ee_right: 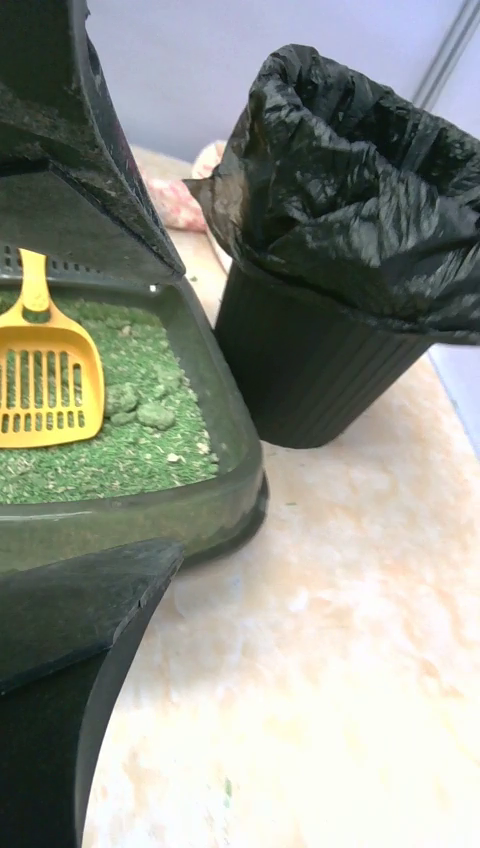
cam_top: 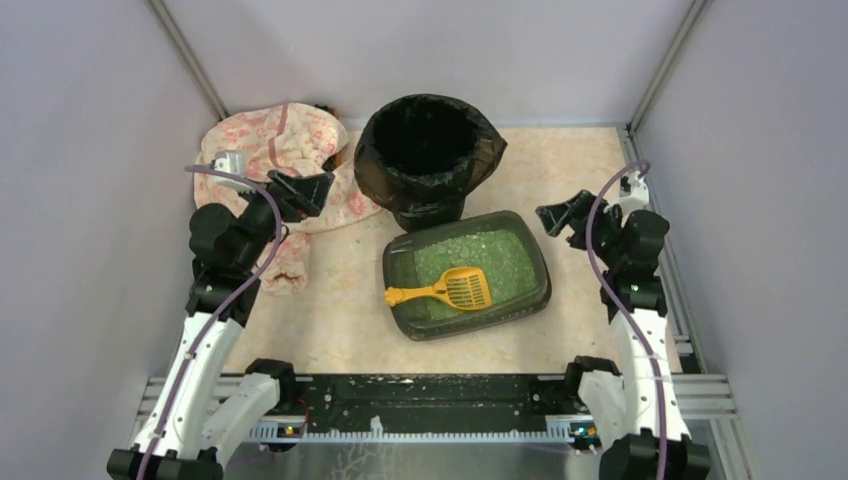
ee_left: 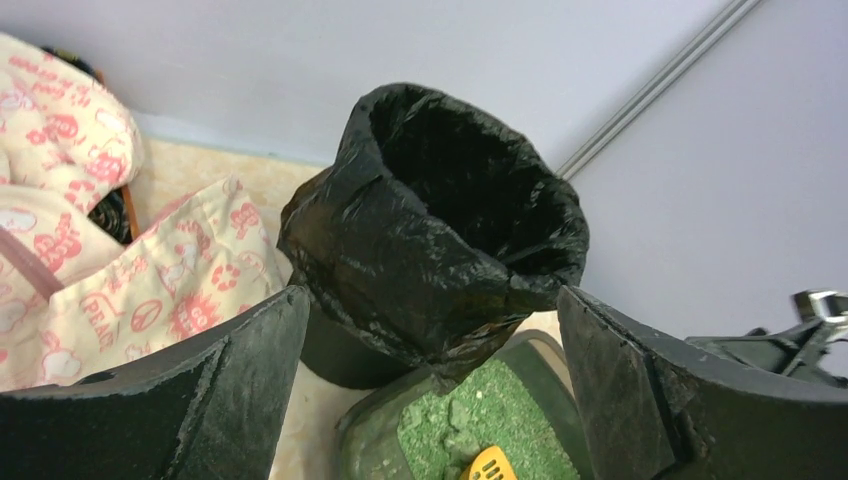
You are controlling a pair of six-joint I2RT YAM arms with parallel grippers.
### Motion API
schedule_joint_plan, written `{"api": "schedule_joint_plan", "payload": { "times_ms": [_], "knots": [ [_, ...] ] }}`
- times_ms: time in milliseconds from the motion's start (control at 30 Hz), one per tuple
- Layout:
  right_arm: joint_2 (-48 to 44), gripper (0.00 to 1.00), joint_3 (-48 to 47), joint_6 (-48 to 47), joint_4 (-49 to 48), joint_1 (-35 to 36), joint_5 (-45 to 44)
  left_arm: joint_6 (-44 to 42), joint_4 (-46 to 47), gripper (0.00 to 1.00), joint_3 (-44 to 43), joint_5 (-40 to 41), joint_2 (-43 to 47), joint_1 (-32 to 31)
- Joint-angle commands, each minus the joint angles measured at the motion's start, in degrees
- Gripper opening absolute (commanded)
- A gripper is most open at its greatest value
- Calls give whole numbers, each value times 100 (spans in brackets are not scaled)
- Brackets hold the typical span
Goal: Clean the litter box
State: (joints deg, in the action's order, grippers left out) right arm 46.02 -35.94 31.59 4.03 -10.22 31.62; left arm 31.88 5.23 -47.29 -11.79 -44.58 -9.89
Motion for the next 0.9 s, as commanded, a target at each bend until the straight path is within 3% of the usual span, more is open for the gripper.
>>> {"api": "schedule_joint_plan", "payload": {
  "times_ms": [0,67,167,300,400,633,767,867],
  "knots": [
    [-543,98,-696,-880,592,655,-1824,-20,-93,100,-12,88,25,14],
    [-629,98,-714,-914,550,773,-2115,-66,33,100,82,84,59,13],
    [-430,96,-201,424,170,752,-2576,-431,-151,100,-75,-210,-132,14],
    [-273,82,679,802,-1140,722,-1385,-404,-795,95,-541,-664,-555,-3],
    [-163,78,639,796,-1609,770,-1097,-660,-1161,96,-830,-514,-552,-19],
    [467,78,-805,-780,789,2004,-2082,-708,-1380,96,-702,-429,-633,-59],
    [539,78,-1012,-1183,1371,2874,-3311,-514,-1345,96,-551,-492,-831,-150],
    [876,77,-1173,-1395,1574,3282,-3401,-467,-1341,95,-504,-514,-850,-207]
  ]
}}
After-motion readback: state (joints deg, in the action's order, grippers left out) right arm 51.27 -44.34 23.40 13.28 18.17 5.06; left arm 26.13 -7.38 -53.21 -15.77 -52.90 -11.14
